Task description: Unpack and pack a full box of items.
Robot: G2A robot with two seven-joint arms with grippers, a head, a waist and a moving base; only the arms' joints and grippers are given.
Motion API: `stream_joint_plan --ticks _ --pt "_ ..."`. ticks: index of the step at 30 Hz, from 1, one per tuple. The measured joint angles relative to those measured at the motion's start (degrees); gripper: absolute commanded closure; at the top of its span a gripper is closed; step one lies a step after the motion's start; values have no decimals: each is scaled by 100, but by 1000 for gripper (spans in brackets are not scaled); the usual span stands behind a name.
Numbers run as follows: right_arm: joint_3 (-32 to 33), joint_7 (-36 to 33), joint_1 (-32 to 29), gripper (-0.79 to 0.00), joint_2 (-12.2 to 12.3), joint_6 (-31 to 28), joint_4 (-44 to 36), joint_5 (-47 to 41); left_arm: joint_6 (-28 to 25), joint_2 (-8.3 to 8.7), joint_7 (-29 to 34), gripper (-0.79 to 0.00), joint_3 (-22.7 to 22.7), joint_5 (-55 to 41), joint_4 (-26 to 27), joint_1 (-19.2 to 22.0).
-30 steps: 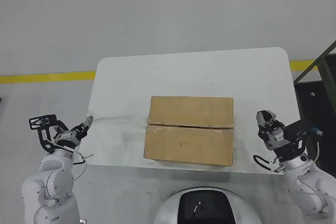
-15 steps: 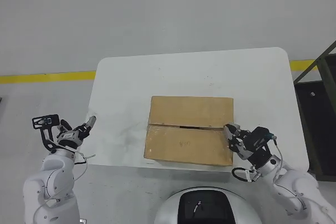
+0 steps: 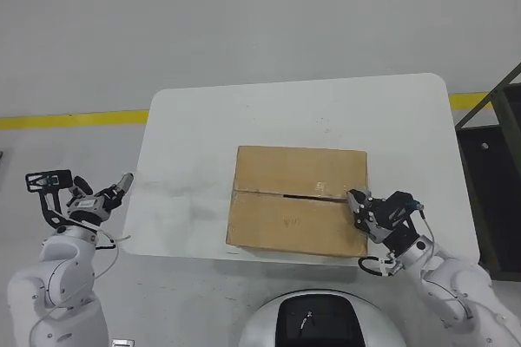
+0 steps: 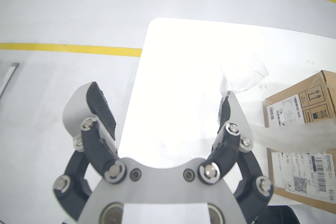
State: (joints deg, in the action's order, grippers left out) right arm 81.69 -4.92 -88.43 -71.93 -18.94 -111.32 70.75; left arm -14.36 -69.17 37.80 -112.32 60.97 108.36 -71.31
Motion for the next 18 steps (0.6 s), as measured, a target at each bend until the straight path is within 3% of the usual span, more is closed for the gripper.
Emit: stream_joint_plan --ticks 18 --pt "0 -42 135 0 26 48 30 -61 -157 198 -18 -785 -183 -86 -6 339"
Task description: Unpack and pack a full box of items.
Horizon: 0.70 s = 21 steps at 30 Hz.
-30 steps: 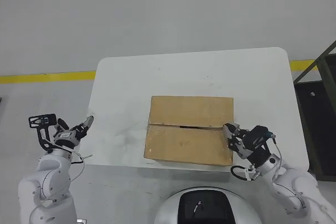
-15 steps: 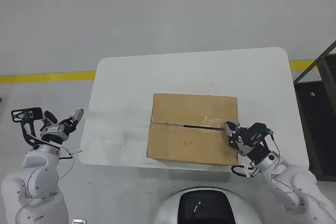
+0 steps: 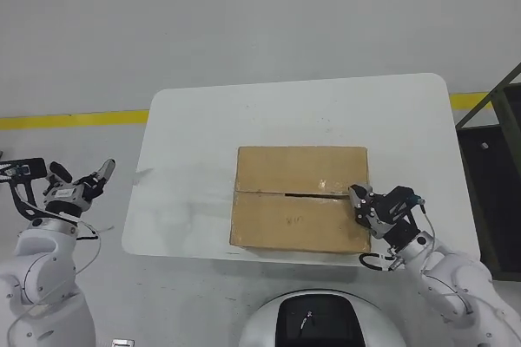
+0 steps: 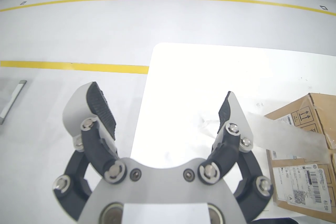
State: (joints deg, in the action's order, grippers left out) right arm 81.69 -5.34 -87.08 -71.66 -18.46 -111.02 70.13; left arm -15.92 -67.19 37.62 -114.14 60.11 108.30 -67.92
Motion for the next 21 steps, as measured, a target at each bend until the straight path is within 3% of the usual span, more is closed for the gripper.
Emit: stream_joint_plan --ticks 6,10,13,17,21 --pt "36 96 -4 0 8 -17 -69 -117 -99 68 40 -785 39 94 62 86" --pt "143 233 -66 0 17 -40 -262 -302 -173 79 56 -785 425 -21 240 105" --pt "248 310 -126 -65 26 -20 -378 -362 -164 60 25 -785 910 -146 439 96" --pt "405 381 -218 -246 40 24 -522 -420 -25 8 -164 -785 1645 -502 640 157" --pt "636 480 -341 -345 55 131 -671 -419 -17 -37 -171 -785 2495 -544 762 376"
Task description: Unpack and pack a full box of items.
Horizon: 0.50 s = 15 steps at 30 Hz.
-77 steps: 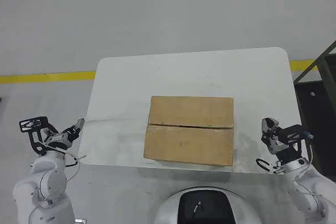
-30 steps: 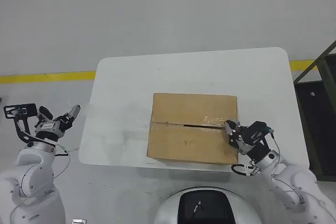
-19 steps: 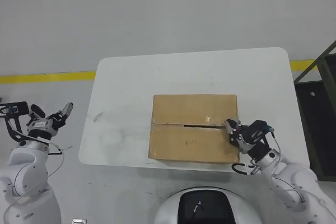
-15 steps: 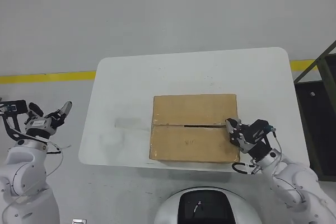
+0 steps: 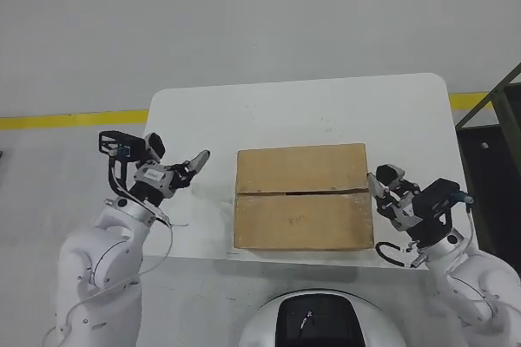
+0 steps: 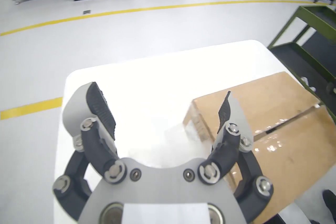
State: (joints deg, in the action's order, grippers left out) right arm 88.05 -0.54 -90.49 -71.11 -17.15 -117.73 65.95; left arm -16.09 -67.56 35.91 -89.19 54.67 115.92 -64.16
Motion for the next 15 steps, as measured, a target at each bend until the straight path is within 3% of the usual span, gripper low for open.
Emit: stream_joint_plan --ticks 7,10,15 --pt "627 136 -223 -369 24 314 -37 -140 -478 -114 247 -785 1628 -191 -192 799" --pt "834 160 -306 -446 34 369 29 -149 -516 -168 396 -785 2173 -144 -309 1064" --pt "1098 193 -439 -477 45 425 99 -177 -720 -212 756 -785 2764 18 -492 1318"
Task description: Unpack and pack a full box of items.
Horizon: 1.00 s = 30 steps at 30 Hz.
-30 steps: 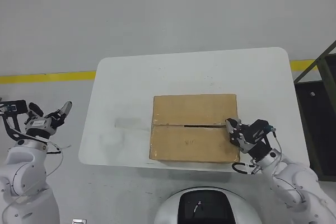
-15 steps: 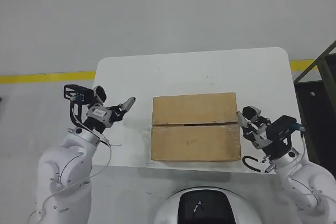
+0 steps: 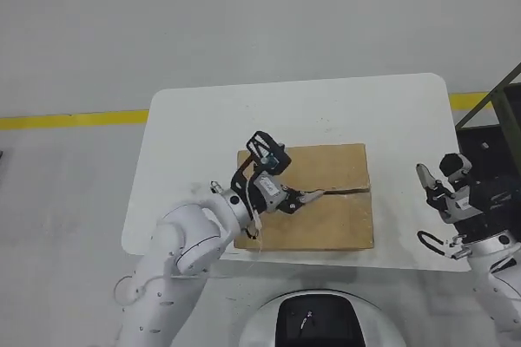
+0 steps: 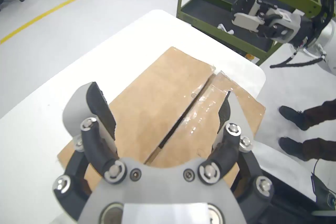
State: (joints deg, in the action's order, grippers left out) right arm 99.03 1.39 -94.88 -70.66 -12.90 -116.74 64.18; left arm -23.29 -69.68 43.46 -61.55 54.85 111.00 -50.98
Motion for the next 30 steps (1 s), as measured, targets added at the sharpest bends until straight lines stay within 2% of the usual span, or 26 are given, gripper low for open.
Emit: stream_joint_plan --ticks 3,10,18,22,23,24,26,27,28,30 --pt "105 12 -60 -477 1 78 31 -18 -168 -17 393 -785 370 496 -29 153" --pt "62 23 -104 -493 -5 132 54 62 -58 -78 889 -785 1020 1937 -165 456" --pt "-30 25 -177 -477 -14 167 11 124 -351 -102 1321 -785 1368 3366 -259 751" --pt "-47 18 -211 -483 -17 184 -30 146 -192 -123 1278 -785 1434 3916 -207 740" --pt "-49 16 -216 -480 -17 184 -36 152 -165 -128 1266 -757 1445 4030 -190 740" --pt "-53 15 -221 -480 -17 184 -42 156 -128 -135 1236 -545 1458 4150 -178 733" --pt "-63 15 -227 -477 -19 185 -46 156 -90 -148 1181 -271 1467 4260 -183 721" --pt "-71 12 -228 -486 -20 190 -48 152 -77 -157 1151 -52 1470 4314 -197 719" --pt "-78 9 -226 -489 -20 191 -50 152 -73 -165 1128 0 1472 4349 -205 722" --pt "-93 0 -218 -483 -22 197 -56 158 -91 -182 1065 0 1481 4456 -215 749"
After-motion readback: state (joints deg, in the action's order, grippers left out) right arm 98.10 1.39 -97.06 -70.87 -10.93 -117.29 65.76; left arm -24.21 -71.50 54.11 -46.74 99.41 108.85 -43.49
